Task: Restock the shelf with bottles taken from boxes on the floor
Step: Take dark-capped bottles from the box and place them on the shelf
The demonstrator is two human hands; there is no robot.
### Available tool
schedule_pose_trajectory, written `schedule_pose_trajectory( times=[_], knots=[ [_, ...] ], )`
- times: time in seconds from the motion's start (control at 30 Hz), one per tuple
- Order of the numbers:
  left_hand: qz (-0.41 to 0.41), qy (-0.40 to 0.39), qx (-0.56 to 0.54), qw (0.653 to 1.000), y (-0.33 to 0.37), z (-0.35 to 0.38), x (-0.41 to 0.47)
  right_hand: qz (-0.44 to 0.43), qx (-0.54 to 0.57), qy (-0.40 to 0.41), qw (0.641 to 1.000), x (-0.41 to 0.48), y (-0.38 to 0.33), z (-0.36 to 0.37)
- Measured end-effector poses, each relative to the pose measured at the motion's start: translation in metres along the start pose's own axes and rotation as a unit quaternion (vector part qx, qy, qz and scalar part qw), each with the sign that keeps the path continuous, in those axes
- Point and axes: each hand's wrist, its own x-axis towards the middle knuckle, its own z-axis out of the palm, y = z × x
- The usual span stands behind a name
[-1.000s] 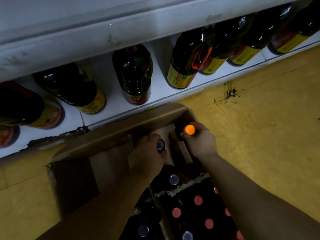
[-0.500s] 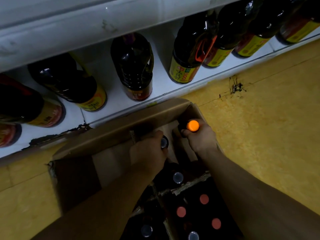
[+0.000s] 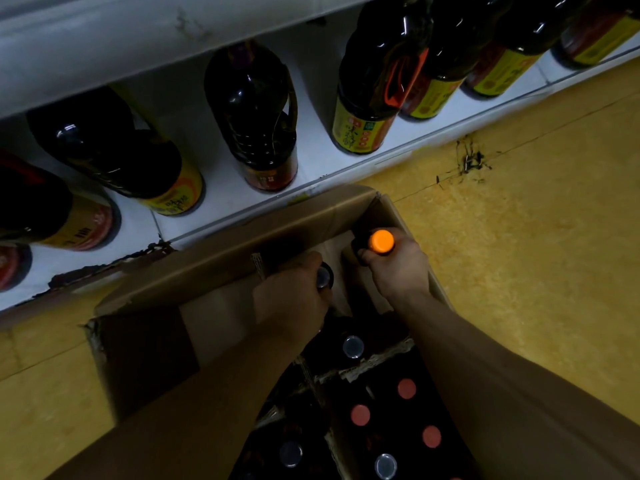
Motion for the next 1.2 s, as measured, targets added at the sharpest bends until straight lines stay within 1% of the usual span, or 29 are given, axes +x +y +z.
schedule_pose_trajectory(
  times=[0.1,0.33,0.47,0.57,0.63,0.9,1.07,1.2],
  knots=[
    [-0.005,-0.009,-0.019,1.0,0.001,0.0,0.0,-0.003,0.01,0.005,1.0,-0.003,0.0,0.0],
    [-0.013,-0.032,-0.011,0.999,0.003,-0.01,0.0,-0.008,0.007,0.017,1.0,-0.02,0.01,-0.007],
    [-0.015,-0.036,-0.011,0.999,0.004,-0.018,-0.004,-0.011,0.012,0.004,1.0,-0.031,0.012,-0.017],
    [-0.006,-0.034,-0.033,0.999,0.007,-0.024,-0.009,-0.009,0.013,-0.008,1.0,-0.039,0.012,-0.024],
    [0.0,-0.029,-0.04,0.999,0.011,-0.029,-0.012,-0.013,0.01,-0.011,1.0,-0.045,0.01,-0.029],
    [0.032,0.009,0.004,0.999,0.036,-0.06,-0.027,-0.031,-0.003,0.005,1.0,-0.068,-0.012,-0.053],
    [0.048,0.026,-0.008,0.998,0.052,-0.086,-0.041,-0.02,0.012,0.009,1.0,-0.081,-0.033,-0.076],
    [0.044,0.047,-0.012,0.998,0.064,-0.111,-0.054,-0.026,0.014,0.01,1.0,-0.093,-0.052,-0.101]
  ],
)
